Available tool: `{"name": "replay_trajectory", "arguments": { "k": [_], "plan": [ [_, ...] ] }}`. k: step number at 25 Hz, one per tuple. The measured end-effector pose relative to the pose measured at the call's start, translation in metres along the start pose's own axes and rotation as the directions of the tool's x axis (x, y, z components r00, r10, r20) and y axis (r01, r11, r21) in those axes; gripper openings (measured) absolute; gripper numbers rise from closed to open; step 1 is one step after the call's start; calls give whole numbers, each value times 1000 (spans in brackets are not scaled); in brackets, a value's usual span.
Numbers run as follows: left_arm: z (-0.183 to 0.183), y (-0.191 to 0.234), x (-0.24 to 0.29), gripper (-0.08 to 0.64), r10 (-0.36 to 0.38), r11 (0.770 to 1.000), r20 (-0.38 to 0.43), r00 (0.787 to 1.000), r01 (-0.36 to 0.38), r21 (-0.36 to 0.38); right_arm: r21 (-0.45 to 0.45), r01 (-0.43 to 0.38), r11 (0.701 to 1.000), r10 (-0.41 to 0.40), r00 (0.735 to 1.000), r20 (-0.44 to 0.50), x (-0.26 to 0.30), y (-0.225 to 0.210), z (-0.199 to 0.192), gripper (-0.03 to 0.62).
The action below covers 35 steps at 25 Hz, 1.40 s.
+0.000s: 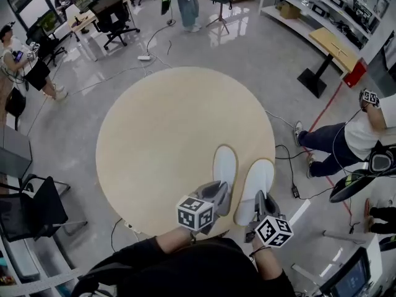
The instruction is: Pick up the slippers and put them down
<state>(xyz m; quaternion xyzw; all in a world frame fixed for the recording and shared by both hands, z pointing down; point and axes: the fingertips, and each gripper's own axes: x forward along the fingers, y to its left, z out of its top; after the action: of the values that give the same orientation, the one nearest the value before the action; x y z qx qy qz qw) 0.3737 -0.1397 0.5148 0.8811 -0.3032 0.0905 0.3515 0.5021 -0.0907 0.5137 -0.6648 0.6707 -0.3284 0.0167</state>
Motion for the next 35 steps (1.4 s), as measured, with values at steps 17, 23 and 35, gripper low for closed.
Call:
{"name": "replay_trajectory", "arguments": {
  "k": [17, 23, 35],
  "plan": [
    [34, -15, -87, 31, 119, 988, 179, 977, -135, 80, -138, -238, 962, 236, 971, -24, -11, 83, 8, 31],
    [20, -7, -117, 31, 224, 969, 213, 951, -241, 59, -144, -345, 928, 337, 939, -73, -9, 107, -10, 31],
    [-15, -5, -152, 31, 336, 936, 221, 916, -350, 26, -213, -426, 879, 413, 905, -105, -27, 121, -38, 31]
  ]
}}
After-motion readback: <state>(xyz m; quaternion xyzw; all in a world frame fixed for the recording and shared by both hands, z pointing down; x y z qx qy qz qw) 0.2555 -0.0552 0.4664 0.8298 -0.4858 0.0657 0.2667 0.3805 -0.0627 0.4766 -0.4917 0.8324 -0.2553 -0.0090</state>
